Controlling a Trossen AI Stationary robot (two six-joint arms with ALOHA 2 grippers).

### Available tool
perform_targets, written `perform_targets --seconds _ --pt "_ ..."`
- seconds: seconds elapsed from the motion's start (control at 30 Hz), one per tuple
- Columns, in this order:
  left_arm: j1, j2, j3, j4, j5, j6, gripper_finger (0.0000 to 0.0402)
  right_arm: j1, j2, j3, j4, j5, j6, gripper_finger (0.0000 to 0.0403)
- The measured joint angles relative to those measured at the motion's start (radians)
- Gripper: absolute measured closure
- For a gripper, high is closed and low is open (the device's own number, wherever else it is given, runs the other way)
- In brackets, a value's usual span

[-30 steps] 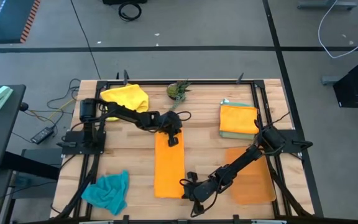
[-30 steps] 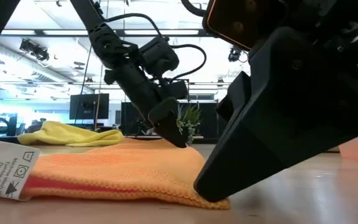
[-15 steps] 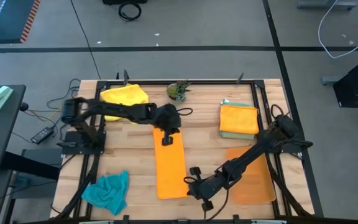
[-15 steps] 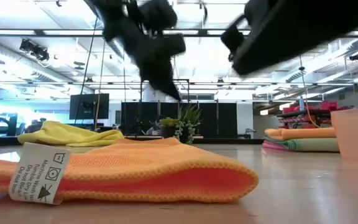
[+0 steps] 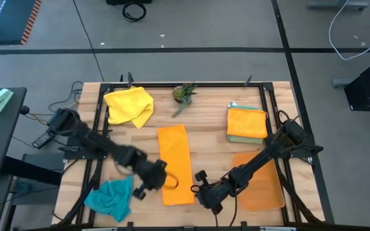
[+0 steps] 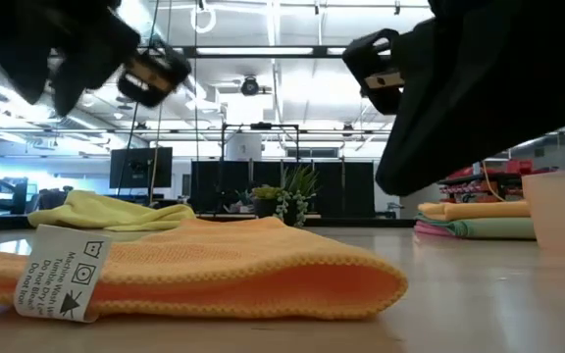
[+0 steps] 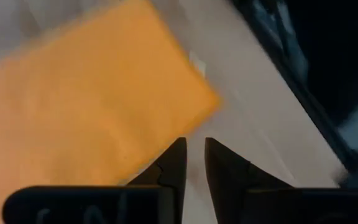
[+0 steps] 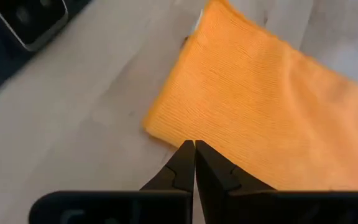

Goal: Fold microfiber towels
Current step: Fold the orange microfiber towel

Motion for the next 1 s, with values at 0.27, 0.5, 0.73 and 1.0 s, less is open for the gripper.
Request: perform_targets --seconds 0.27,0.5,0.73,1.0 --pt "-0.193 0.035 -0.122 0.329 -0.25 0.047 0.0276 0.0 0.0 0.0 0.023 0.007 -0.2 0.0381" --pt "-0.249 0.143 -0.137 0.466 -0.284 0.102 0.021 0.014 0.035 0.0 0.115 -0.025 -0.217 0.0381" --pt "-0.253 0.231 -0.115 0.503 -0.294 0.152 0.0196 0.029 0.05 0.0 0.15 -0.026 -0.24 0.0357" --pt "-0.247 0.264 -0.115 0.501 -0.293 0.129 0.022 0.024 0.05 -0.001 0.162 -0.008 -0.236 0.0244"
